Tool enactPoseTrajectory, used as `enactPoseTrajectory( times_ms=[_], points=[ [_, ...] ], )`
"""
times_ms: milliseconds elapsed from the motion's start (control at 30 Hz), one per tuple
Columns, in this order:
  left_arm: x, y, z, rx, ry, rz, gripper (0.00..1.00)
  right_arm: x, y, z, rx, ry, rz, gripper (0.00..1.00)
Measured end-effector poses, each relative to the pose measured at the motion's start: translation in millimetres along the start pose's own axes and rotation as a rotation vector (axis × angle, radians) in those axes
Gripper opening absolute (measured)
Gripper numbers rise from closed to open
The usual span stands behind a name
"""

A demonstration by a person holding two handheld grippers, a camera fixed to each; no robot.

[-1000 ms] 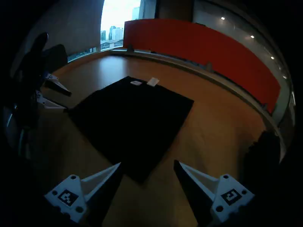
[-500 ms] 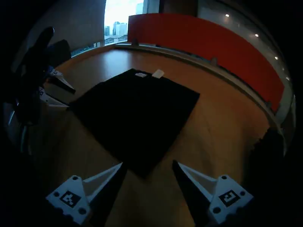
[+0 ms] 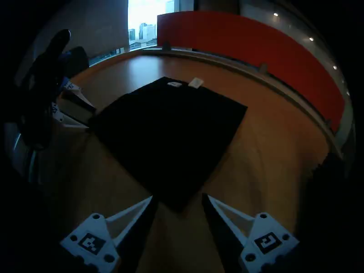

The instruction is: Fold towel

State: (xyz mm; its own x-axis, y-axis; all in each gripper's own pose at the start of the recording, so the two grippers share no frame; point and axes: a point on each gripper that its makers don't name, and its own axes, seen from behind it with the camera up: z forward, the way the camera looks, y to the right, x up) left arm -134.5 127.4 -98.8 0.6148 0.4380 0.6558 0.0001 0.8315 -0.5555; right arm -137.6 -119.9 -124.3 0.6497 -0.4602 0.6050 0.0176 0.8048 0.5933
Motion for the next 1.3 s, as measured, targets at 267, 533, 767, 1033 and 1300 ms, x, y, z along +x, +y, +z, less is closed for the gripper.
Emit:
enactPoseTrajectory(
  times_ms=[267, 533, 767, 1033, 1300],
  points=[
    [0, 0.1, 1.0, 0.000, -0.013, 0.002, 0.85, -2, -3, 1.9, 0.016, -0.005, -0.023, 0.70],
    [0, 2.8, 1.1, -0.005, -0.016, 0.009, 0.79, -4, -8, 3.0, 0.041, -0.013, -0.020, 0.59],
    [0, 5.4, 1.1, -0.009, -0.019, 0.013, 0.71, -4, -5, 2.9, 0.039, -0.014, -0.002, 0.46],
    [0, 9.8, 0.8, -0.013, -0.024, 0.019, 0.52, -4, -1, 2.5, 0.032, -0.010, 0.013, 0.25],
    [2, 10.1, 2.2, 0.001, -0.035, 0.002, 0.19, -4, -5, 1.0, 0.042, -0.007, 0.014, 0.16]
  ],
)
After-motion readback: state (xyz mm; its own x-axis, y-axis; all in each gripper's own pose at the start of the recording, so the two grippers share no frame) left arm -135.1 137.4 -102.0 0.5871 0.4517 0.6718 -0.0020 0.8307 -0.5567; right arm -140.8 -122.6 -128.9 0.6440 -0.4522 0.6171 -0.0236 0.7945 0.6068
